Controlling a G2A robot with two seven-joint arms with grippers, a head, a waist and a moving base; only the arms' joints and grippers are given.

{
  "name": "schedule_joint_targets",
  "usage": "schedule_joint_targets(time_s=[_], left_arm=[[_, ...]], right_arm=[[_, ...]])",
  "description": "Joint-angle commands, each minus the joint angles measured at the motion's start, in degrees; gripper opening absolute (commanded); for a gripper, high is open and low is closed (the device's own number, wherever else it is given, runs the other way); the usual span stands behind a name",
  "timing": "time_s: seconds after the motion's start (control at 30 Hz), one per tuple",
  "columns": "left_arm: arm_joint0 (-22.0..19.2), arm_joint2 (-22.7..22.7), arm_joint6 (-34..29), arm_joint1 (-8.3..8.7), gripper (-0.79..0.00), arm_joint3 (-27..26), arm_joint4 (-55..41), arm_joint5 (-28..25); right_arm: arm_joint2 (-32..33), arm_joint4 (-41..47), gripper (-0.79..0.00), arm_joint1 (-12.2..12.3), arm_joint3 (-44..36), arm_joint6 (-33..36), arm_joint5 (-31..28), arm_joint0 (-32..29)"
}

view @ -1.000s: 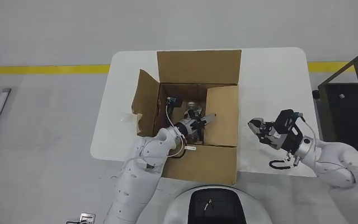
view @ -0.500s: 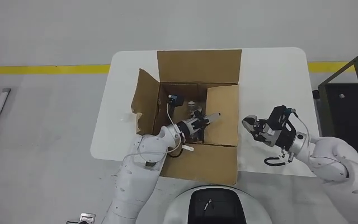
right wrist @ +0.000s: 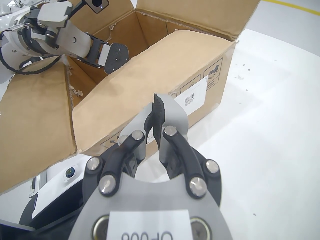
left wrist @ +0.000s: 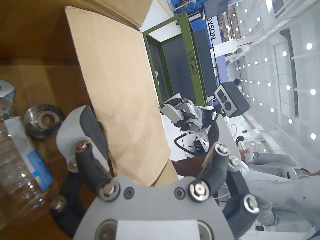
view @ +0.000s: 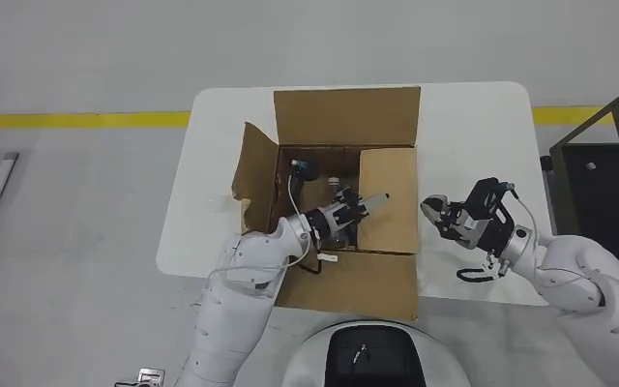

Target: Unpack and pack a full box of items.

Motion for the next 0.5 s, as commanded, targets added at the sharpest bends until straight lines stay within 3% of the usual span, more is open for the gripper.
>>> schedule_joint_targets(time_s=[0.0,0.27,0.47], left_arm=[[0.16,0.03,1.12,0.15,0.000,0.10,4.15,1.55],[0.81,0.50,0.92,0.73,0.000,0.48,12.15,4.98],[1.00,1.24,-2.10,0.26,0.000,0.38,1.62,3.77]], right_arm=[[0.17,-0.03,-0.785,0.02,-0.01,-0.01,0.15,-0.20],[-0.27,-0.16,-0.785,-0.04,0.17,0.88,1.41,-0.83],[-1.38,0.09,-0.785,-0.20,0.32,1.07,1.46,-0.11]])
